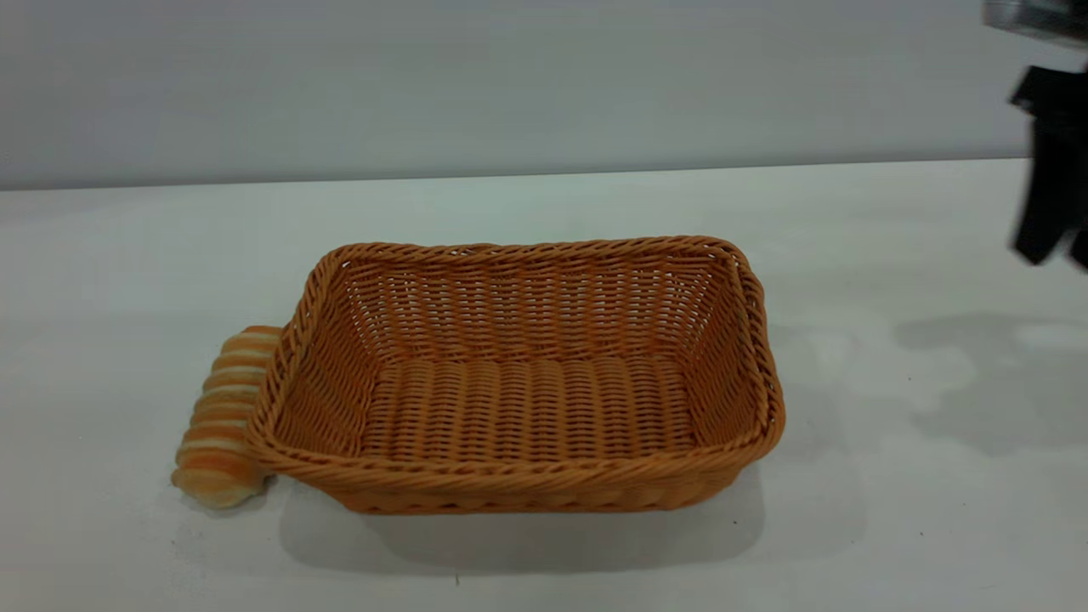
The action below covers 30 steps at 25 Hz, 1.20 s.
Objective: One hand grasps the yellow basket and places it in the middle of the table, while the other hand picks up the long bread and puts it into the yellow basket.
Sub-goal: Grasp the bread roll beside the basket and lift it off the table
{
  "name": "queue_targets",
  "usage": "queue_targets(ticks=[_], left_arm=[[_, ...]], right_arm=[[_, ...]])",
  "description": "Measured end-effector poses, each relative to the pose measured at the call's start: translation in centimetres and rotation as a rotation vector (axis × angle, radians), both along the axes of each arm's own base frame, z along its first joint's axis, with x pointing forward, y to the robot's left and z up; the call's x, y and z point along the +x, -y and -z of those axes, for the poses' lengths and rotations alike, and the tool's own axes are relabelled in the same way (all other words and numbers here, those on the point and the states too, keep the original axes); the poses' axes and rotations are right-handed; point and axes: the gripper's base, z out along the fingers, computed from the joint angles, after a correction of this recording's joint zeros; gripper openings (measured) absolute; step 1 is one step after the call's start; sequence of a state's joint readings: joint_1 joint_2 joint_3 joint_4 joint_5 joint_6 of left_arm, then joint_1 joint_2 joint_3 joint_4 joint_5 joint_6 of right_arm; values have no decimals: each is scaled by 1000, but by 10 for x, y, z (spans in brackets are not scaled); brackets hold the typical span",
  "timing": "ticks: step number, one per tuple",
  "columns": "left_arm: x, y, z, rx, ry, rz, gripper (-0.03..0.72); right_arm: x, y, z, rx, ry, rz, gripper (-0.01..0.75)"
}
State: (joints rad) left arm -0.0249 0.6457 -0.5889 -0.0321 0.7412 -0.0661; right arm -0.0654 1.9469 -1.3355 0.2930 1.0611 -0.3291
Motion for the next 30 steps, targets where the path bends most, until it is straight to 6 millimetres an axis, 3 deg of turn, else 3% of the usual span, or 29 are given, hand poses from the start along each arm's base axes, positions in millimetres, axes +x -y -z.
queue_targets(ticks=[8, 12, 17, 23, 30], left_arm=[[75, 8, 38, -89, -257, -28, 465], [114, 12, 68, -111, -330, -9, 465], [154, 18, 113, -153, -397, 35, 465], [178, 23, 178, -170, -474, 57, 465], [193, 42, 220, -120, -472, 148, 465]], right_arm=[[-33, -3, -55, -39, 117, 20, 417], [-50, -12, -64, -58, 137, -13, 417], [-54, -31, -70, -60, 169, -72, 417], [-54, -37, -70, -59, 180, -87, 417], [-54, -37, -70, -60, 179, -83, 417]])
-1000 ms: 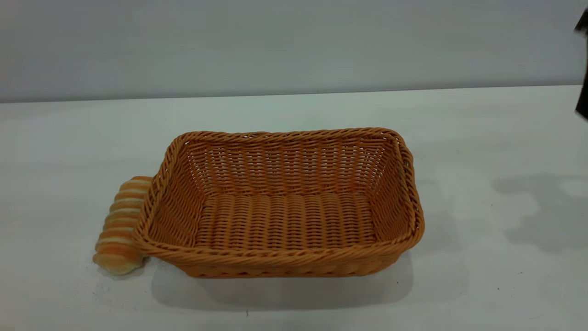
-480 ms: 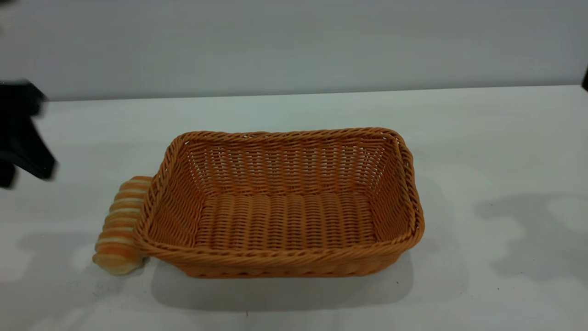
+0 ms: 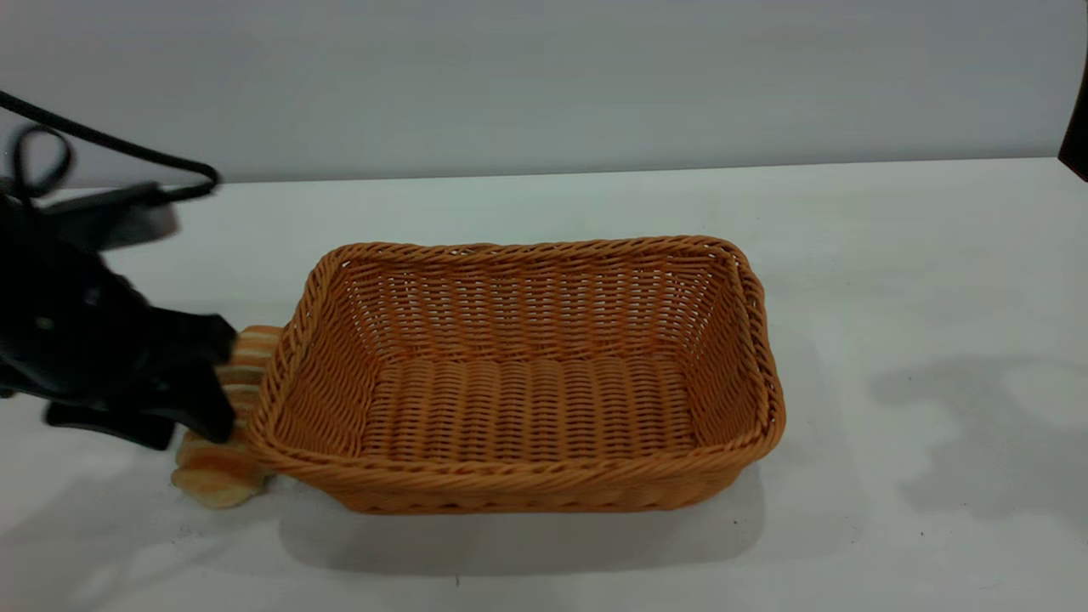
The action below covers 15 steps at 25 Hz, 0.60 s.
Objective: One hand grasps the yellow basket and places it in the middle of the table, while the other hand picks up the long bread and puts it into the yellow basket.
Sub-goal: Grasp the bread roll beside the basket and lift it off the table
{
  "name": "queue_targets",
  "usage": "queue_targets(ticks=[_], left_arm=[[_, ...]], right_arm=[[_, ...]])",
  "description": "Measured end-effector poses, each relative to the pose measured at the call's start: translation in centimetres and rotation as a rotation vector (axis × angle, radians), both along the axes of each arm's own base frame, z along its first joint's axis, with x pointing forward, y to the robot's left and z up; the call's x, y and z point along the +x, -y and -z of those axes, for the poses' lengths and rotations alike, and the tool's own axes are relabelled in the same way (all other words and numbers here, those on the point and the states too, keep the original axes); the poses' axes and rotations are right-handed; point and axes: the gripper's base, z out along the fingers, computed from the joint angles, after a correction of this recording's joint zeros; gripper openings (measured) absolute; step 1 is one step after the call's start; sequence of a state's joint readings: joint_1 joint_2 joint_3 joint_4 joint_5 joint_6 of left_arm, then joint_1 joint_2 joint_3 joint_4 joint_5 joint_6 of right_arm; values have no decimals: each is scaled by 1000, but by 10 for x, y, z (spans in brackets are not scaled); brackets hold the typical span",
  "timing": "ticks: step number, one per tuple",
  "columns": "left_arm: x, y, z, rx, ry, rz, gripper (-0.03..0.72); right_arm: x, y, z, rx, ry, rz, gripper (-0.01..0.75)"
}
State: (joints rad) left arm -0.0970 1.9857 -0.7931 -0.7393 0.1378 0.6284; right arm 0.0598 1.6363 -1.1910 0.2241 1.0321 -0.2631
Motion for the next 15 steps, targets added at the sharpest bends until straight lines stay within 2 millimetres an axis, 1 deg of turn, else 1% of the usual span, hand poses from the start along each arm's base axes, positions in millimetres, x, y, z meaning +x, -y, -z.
queue_targets(ticks=[3, 6, 10, 13, 15], left_arm=[[2, 7, 11, 21, -1, 44, 465], [2, 7, 20, 31, -17, 51, 465], [2, 6, 26, 44, -25, 67, 460], [2, 5, 29, 50, -28, 68, 425], [2, 5, 31, 53, -30, 66, 368]], right_arm=[[0, 0, 0, 0, -1, 2, 417], [0, 0, 0, 0, -1, 3, 417], [0, 0, 0, 1, -1, 4, 417], [0, 0, 0, 1, -2, 4, 417], [0, 0, 0, 1, -3, 4, 417]])
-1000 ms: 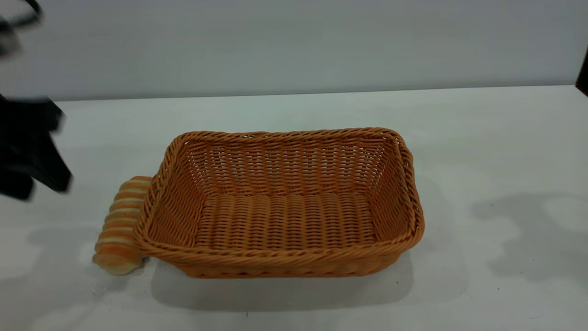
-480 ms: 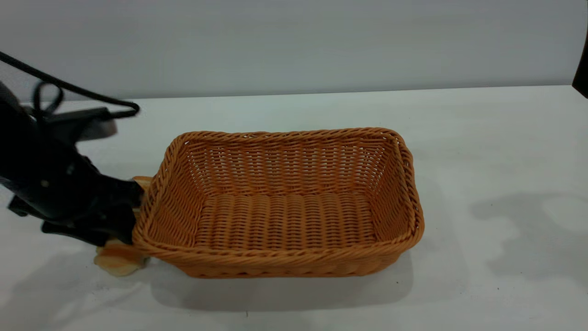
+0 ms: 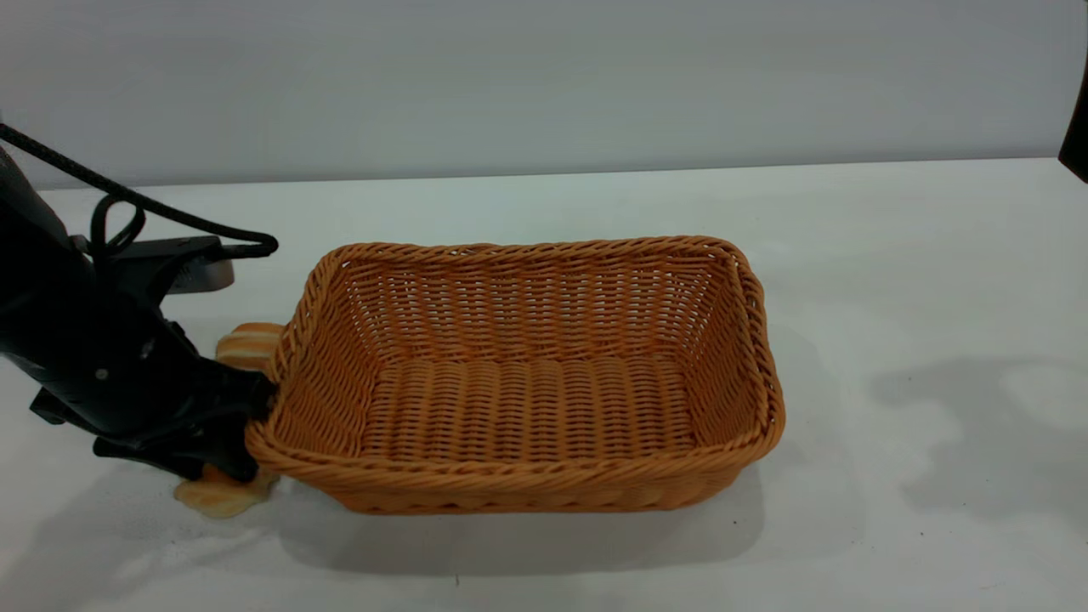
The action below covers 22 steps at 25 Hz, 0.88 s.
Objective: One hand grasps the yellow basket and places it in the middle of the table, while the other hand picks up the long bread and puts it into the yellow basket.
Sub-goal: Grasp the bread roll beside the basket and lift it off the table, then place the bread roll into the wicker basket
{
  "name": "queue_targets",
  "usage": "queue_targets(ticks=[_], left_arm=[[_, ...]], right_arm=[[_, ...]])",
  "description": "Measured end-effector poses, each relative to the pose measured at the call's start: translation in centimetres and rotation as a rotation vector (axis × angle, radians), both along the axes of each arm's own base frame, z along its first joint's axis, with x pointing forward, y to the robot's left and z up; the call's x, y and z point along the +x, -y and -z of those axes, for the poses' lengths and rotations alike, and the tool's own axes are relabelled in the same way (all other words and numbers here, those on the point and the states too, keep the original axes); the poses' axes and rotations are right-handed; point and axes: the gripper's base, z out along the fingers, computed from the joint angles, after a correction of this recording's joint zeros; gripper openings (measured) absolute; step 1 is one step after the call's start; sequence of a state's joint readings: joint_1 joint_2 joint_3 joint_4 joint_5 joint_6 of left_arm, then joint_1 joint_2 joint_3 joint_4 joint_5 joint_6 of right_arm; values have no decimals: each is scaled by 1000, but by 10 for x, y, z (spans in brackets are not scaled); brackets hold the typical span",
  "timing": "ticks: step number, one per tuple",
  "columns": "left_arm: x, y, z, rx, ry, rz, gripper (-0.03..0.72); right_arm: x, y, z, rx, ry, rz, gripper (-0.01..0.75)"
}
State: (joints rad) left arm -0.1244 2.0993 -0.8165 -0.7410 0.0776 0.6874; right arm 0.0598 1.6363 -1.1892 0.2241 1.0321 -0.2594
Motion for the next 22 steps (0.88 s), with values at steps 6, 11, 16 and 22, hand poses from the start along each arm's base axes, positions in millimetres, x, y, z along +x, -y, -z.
queue_targets(ticks=[6, 11, 16, 22], left_arm=[[1, 0, -3, 1, 13, 4, 65], [4, 1, -31, -27, 72, 13, 57], [9, -14, -90, -73, 220, -48, 57], [5, 1, -122, -76, 317, 106, 57]], right_arm=[[0, 1, 0, -8, 0, 7, 417], [0, 2, 0, -18, 1, 4, 417], [0, 2, 0, -23, 1, 4, 417], [1, 2, 0, -22, 7, 11, 417]])
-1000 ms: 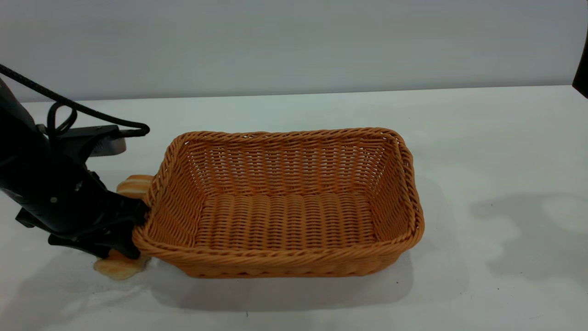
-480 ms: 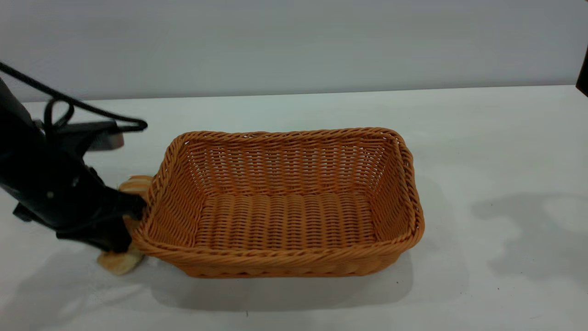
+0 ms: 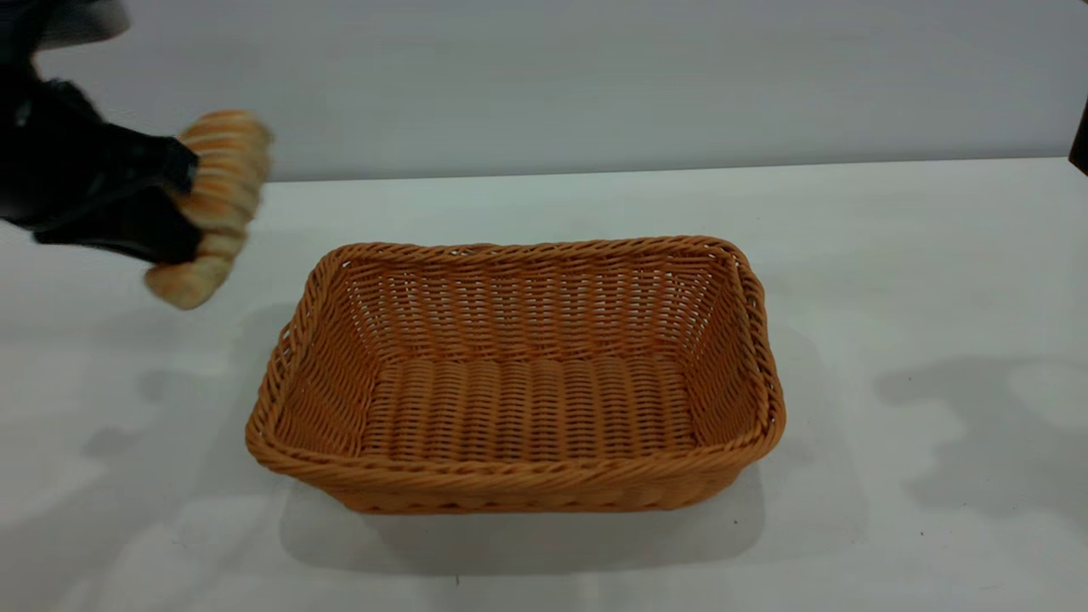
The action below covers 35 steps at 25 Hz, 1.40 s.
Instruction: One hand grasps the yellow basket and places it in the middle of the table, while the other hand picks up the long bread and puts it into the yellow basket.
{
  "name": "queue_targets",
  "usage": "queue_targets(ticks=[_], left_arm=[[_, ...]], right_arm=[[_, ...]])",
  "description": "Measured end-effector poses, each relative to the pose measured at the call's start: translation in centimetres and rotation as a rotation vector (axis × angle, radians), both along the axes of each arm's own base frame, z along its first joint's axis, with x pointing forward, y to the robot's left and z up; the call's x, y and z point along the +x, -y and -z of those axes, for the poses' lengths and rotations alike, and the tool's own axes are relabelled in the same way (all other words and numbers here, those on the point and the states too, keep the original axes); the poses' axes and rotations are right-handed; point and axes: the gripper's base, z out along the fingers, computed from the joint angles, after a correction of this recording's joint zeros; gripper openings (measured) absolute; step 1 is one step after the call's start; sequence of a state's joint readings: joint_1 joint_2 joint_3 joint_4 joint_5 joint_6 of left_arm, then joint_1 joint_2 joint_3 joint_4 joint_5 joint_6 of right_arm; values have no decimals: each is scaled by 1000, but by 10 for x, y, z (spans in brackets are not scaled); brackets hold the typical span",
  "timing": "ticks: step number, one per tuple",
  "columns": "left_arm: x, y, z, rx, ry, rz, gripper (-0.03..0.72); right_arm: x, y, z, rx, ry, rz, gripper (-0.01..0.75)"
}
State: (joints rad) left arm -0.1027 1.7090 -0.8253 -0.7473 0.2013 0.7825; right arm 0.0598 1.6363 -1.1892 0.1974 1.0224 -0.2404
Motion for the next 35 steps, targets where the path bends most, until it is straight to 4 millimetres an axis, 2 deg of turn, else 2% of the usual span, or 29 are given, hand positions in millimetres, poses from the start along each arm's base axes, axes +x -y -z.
queue_targets(ticks=[7, 10, 13, 16, 21, 23, 26, 29, 31, 35], left_arm=[[-17, 59, -2, 93, 63, 472, 55], [-18, 71, -3, 136, 119, 541, 55], [-17, 72, -4, 132, 139, 517, 71], [-17, 74, -4, 102, 134, 488, 159], [-16, 76, -6, 43, 122, 429, 431], [-17, 77, -8, 14, 113, 405, 513], [-18, 69, -25, -48, 123, 317, 583], [-22, 43, -59, -98, 164, 217, 584], [-32, 21, -84, -107, 181, 163, 580], [-67, -20, -118, -30, 127, 44, 580]], right_arm=[[1, 0, 0, 0, 13, 6, 417], [1, 0, 0, 1, 12, 8, 417], [1, 0, 0, 1, 12, 9, 417], [1, 0, 0, 1, 12, 9, 417], [1, 0, 0, 1, 12, 10, 417], [1, 0, 0, 1, 11, 10, 417], [0, 1, 0, -7, -2, 4, 415], [-5, 4, 0, -41, -45, -2, 413], [-11, 7, -4, -70, -74, 6, 413], [-32, 10, -22, -91, -64, 22, 410]])
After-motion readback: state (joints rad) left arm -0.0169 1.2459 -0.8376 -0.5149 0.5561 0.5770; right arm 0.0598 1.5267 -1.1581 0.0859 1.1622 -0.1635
